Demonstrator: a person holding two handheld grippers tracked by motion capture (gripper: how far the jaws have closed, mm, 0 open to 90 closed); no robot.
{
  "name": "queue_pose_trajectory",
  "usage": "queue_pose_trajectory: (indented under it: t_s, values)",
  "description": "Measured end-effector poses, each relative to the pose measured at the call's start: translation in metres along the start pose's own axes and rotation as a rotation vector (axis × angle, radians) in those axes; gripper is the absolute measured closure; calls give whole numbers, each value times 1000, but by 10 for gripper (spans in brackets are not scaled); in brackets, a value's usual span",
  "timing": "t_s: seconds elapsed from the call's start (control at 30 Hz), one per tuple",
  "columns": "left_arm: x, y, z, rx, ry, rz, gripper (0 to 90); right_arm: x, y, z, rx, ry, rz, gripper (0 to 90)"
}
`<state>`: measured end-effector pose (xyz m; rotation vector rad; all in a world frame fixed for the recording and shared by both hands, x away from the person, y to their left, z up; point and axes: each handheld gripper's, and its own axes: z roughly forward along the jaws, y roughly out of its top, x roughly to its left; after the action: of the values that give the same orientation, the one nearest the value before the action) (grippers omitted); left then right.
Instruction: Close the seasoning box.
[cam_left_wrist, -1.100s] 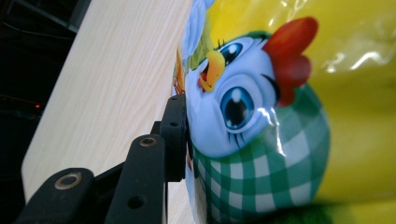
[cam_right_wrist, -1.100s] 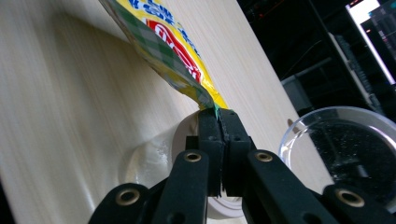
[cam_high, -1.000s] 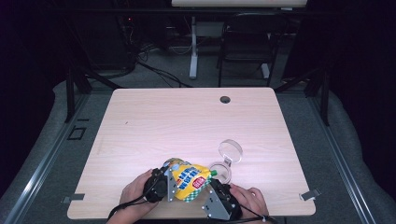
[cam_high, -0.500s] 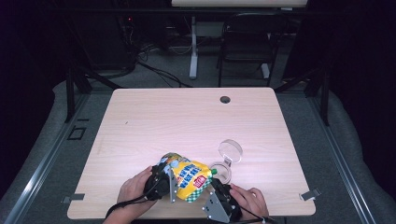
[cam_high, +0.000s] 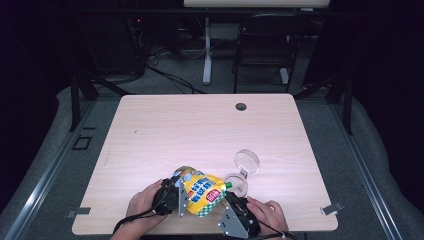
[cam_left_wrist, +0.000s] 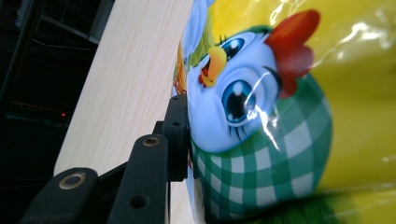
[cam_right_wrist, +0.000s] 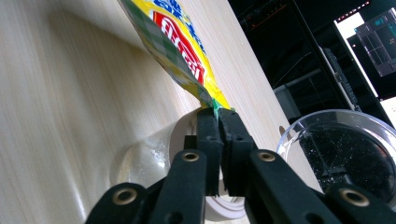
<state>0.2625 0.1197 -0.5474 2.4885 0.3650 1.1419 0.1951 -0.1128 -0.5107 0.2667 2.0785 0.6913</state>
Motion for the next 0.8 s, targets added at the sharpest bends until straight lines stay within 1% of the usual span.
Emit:
queue_pose_trajectory:
  t_s: [0.03,0.07,0.1,0.17,0.2,0.23,0.27,0.3,0.33,0.4,0.43,0.47,0.53,0.6,0.67,0.8]
  values:
    - [0,0,0,-5,-6,-5,681,0,-1,1,1,-5,-2,831]
    - [1,0,0,-7,-3,-6,681,-1,-2,1,10,-13,-30,797]
    - [1,0,0,-7,0,-8,682,0,-3,2,3,-21,-39,789]
    - [2,-1,-1,-15,-5,-17,681,-2,-4,3,16,-26,-49,764]
    - [3,-1,-1,-19,-3,-18,682,-1,-5,4,7,-35,-46,754]
    - [3,-1,-2,-18,-4,-20,682,-2,-5,4,14,-42,-62,738]
    - [3,-1,-2,-19,0,-19,682,-2,-5,5,11,-50,-75,719]
    - [3,-1,-3,-21,-2,-22,682,-2,-6,6,1,-60,-78,700]
    - [4,0,-4,-20,1,-14,681,-2,-6,7,11,-67,-101,697]
    - [4,1,-6,-25,6,-15,681,-1,-6,9,5,-82,-123,688]
    - [4,2,-7,-22,12,-2,681,0,-5,10,6,-98,-142,683]
    - [3,3,-8,-23,9,-1,682,0,-5,11,9,-105,-154,683]
    - [3,4,-9,-23,6,5,681,1,-4,12,2,-117,-167,674]
    - [2,6,-9,-28,4,1,681,2,-4,13,8,-126,-185,675]
    - [3,7,-9,-20,6,13,681,2,-3,14,13,-130,-199,680]
    - [5,8,-10,-14,6,23,681,2,-3,15,20,-132,-218,683]
